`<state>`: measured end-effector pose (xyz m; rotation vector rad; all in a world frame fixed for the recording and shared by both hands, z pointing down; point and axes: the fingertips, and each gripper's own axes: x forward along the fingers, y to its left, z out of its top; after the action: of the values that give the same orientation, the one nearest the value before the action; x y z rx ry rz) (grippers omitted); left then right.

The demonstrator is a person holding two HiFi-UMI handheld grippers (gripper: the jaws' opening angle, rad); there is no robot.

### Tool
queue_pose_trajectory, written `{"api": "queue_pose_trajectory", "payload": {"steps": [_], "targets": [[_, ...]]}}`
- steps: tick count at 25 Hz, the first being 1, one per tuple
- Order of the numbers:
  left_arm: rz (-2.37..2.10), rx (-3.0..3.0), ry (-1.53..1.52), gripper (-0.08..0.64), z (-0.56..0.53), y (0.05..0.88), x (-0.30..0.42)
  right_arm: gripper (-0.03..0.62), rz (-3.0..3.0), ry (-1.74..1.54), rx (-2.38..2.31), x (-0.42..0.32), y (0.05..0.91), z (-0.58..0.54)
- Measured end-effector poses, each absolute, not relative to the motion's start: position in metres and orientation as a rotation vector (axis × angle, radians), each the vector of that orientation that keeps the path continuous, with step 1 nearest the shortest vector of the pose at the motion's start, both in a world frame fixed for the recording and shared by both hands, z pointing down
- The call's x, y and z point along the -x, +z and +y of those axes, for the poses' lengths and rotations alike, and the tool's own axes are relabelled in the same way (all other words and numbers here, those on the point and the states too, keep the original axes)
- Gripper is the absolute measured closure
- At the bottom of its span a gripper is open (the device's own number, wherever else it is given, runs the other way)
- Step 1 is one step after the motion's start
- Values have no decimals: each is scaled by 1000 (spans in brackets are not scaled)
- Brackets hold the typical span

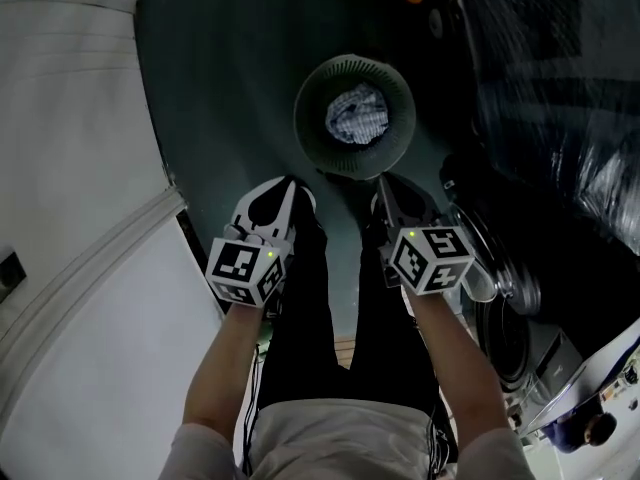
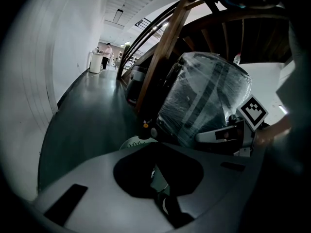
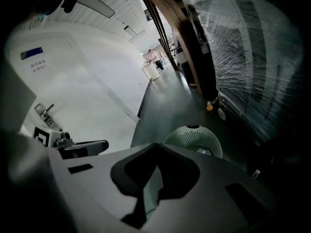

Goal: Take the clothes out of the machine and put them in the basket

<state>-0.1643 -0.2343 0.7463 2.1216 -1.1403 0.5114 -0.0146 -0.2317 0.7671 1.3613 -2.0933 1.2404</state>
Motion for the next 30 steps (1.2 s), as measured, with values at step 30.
{"api": "queue_pose_trajectory", "payload": {"steps": [30], "targets": [[-1390, -2406, 213, 540, -246, 434, 178, 583, -2460, 861, -1544, -7, 449, -250]]}}
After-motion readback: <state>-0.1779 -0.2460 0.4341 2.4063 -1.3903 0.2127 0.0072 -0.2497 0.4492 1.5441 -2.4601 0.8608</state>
